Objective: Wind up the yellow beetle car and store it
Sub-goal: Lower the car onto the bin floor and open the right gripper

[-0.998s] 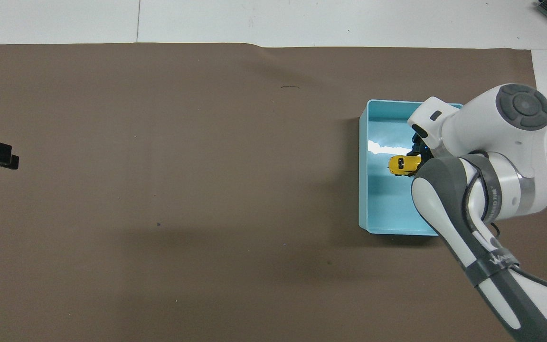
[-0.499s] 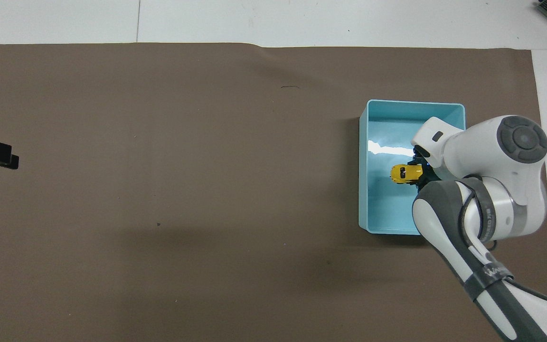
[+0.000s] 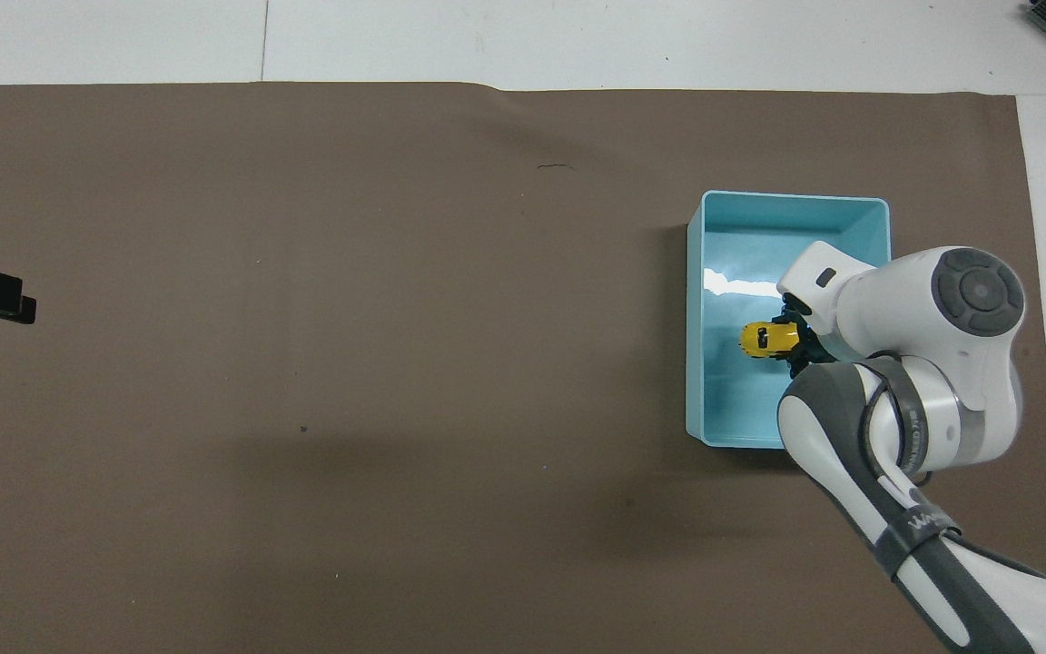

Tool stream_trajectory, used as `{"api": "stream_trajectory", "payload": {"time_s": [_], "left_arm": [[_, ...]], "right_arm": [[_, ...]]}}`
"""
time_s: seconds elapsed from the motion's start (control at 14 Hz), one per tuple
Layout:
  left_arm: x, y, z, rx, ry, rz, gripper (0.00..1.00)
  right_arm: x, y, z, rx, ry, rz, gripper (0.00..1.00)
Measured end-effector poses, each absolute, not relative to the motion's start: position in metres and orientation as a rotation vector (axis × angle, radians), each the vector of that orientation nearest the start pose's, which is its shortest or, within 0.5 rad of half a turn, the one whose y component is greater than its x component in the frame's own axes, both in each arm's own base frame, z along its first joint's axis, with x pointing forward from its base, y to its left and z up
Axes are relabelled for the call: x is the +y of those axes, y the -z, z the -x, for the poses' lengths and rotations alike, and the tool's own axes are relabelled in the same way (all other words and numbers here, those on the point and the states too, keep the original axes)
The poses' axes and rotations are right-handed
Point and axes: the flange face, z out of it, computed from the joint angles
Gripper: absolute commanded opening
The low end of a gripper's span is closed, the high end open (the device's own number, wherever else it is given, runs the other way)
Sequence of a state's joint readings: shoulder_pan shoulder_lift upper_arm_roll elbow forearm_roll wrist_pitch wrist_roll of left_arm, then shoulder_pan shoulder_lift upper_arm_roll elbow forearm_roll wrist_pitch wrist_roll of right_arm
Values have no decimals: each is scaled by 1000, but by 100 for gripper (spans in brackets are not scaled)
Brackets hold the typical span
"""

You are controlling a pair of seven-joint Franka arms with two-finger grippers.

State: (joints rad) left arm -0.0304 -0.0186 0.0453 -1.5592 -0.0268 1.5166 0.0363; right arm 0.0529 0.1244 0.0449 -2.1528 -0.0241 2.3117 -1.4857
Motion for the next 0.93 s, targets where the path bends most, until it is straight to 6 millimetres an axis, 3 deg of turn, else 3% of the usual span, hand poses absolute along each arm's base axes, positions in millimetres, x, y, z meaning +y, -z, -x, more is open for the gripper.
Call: {"api": "stream_trajectory", "payload": {"time_s": [0.64, 0.71, 0.86, 0.93], "left_arm": [[5, -635, -543, 36, -37, 3169, 100], [5, -635, -543, 36, -37, 3169, 100], [5, -635, -543, 36, -37, 3169, 100], [5, -635, -543, 36, -37, 3169, 100]], "right_arm": [[50, -314, -558, 2227, -28, -2178, 7], [50, -314, -558, 2227, -28, -2178, 16], [50, -314, -558, 2228, -28, -2178, 42], [50, -314, -558, 2227, -28, -2178, 42]]}}
